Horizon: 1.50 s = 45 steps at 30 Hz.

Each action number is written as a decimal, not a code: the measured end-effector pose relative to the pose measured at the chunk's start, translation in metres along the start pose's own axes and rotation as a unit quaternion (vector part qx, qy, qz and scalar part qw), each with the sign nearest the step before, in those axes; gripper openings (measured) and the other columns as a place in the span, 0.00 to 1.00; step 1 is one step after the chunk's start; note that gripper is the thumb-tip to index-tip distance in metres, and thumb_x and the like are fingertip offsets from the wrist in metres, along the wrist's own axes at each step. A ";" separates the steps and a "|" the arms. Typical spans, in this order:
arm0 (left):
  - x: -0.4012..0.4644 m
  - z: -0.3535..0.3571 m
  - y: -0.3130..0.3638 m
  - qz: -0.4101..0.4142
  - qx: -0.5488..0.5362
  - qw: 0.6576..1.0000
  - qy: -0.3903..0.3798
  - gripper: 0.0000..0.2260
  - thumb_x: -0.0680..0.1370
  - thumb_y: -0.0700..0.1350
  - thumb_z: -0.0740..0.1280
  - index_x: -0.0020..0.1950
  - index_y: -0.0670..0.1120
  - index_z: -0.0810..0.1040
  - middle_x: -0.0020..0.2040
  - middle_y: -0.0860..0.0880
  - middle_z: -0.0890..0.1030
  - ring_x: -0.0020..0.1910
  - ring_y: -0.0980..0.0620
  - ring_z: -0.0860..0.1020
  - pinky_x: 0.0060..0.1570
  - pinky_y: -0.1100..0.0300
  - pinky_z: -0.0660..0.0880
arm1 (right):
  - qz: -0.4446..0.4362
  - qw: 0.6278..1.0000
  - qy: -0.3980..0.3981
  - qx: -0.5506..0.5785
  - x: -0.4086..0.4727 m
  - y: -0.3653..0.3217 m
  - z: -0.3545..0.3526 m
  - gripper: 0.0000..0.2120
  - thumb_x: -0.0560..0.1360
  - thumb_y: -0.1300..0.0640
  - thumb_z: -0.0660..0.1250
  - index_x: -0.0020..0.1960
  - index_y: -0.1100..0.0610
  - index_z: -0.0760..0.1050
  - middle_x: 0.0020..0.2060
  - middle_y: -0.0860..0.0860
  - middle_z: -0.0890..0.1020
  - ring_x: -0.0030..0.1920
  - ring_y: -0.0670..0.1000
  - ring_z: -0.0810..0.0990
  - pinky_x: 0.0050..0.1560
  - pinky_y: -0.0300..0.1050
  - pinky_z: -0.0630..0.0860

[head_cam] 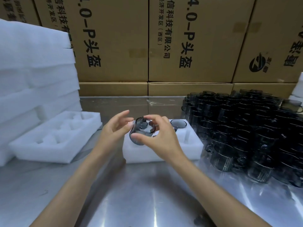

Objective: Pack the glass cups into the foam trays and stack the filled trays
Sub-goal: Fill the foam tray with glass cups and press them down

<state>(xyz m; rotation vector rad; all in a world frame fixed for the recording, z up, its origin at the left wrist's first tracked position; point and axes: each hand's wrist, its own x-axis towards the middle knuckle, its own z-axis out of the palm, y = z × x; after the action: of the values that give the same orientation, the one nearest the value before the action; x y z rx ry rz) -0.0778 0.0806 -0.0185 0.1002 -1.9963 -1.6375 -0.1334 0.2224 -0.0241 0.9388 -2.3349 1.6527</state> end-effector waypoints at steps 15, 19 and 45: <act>0.000 -0.002 -0.011 0.002 0.018 1.000 0.001 0.09 0.78 0.37 0.64 0.53 0.43 0.82 0.41 0.56 0.85 0.43 0.62 0.82 0.42 0.73 0.73 | -0.028 0.970 0.052 -0.234 -0.006 0.001 0.022 0.34 0.58 0.29 0.71 0.54 0.50 0.70 0.47 0.45 0.69 0.48 0.48 0.76 0.46 0.46 0.73; -0.003 -0.003 -0.012 0.034 0.068 0.997 0.009 0.09 0.81 0.44 0.62 0.56 0.49 0.81 0.53 0.58 0.83 0.56 0.62 0.78 0.53 0.73 0.71 | -0.093 0.970 0.029 -0.223 -0.014 0.003 0.010 0.36 0.68 0.31 0.63 0.68 0.50 0.67 0.60 0.44 0.71 0.62 0.45 0.69 0.59 0.42 0.69; -0.034 -0.015 -0.025 0.276 0.443 0.853 0.007 0.16 0.73 0.50 0.61 0.47 0.43 0.86 0.49 0.47 0.85 0.48 0.48 0.84 0.49 0.47 0.79 | -0.160 0.897 -0.103 -0.398 -0.018 0.018 -0.001 0.27 0.79 0.38 0.48 0.72 0.50 0.66 0.72 0.43 0.66 0.69 0.44 0.66 0.64 0.42 0.63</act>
<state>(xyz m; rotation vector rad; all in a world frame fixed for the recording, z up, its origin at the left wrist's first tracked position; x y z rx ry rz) -0.0496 0.0739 -0.0526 -0.1197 -2.3142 -0.2909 -0.1292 0.2339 -0.0458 1.2182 -2.4428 0.3951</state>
